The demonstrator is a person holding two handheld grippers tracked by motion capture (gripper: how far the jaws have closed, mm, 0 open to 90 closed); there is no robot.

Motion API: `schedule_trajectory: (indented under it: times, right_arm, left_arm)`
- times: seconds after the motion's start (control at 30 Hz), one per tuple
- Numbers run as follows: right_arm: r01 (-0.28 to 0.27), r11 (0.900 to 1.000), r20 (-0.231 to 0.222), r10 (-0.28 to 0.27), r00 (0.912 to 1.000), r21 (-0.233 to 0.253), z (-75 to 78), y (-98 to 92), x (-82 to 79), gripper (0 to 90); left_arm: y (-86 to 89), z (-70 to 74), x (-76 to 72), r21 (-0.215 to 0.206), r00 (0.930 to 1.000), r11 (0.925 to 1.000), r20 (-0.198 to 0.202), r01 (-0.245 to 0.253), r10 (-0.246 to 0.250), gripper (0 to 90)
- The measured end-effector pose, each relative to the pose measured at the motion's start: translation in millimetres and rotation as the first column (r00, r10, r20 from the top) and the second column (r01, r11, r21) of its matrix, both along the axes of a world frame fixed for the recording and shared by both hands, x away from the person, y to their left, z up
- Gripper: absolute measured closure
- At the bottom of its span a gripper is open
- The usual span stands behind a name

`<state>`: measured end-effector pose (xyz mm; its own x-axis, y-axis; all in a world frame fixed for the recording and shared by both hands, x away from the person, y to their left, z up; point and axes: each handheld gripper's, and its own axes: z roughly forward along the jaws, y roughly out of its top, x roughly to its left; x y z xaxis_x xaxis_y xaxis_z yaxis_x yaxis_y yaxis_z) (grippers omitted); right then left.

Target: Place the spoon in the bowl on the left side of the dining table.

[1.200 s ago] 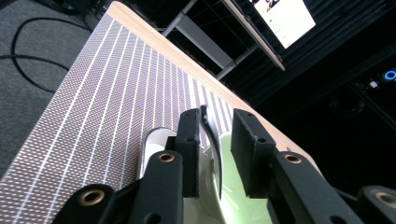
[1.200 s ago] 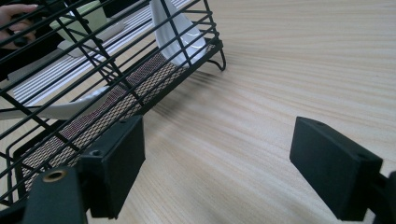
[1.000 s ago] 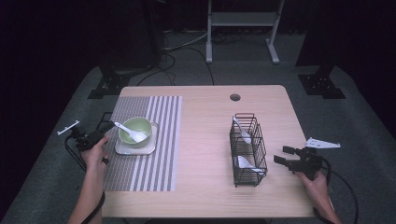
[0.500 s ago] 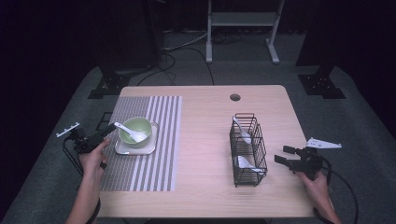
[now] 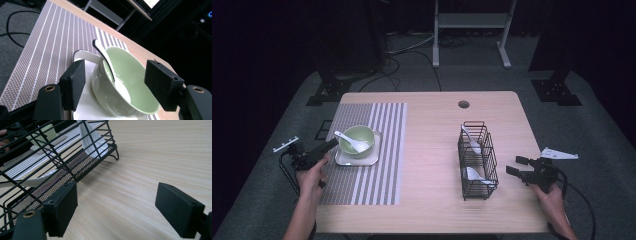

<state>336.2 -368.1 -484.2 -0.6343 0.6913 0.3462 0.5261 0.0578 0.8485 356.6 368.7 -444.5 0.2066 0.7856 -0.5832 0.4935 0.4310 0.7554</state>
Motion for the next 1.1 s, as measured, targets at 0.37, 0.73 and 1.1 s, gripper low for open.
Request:
schedule_trajectory:
  times: [0.37,0.73,1.1]
  right_arm:
    - [-0.001,1.000,0.004,0.001,1.0000,0.002,0.2,-0.4,-0.2,16.9]
    - [0.000,1.000,0.006,0.000,1.0000,0.008,0.2,-1.0,-0.4,16.9]
    - [-0.001,1.000,0.006,0.001,1.0000,-0.001,0.1,0.0,-0.2,16.9]
  left_arm:
    - [-6.2,0.1,-7.7,0.036,0.9995,0.9991,-0.020,0.024,-0.023,24.0]
    - [-15.1,0.4,-15.2,0.075,0.9979,0.9954,-0.026,0.061,-0.059,19.9]
    - [-20.1,-0.3,-22.2,0.060,0.9954,0.9937,-0.022,0.094,-0.093,18.1]
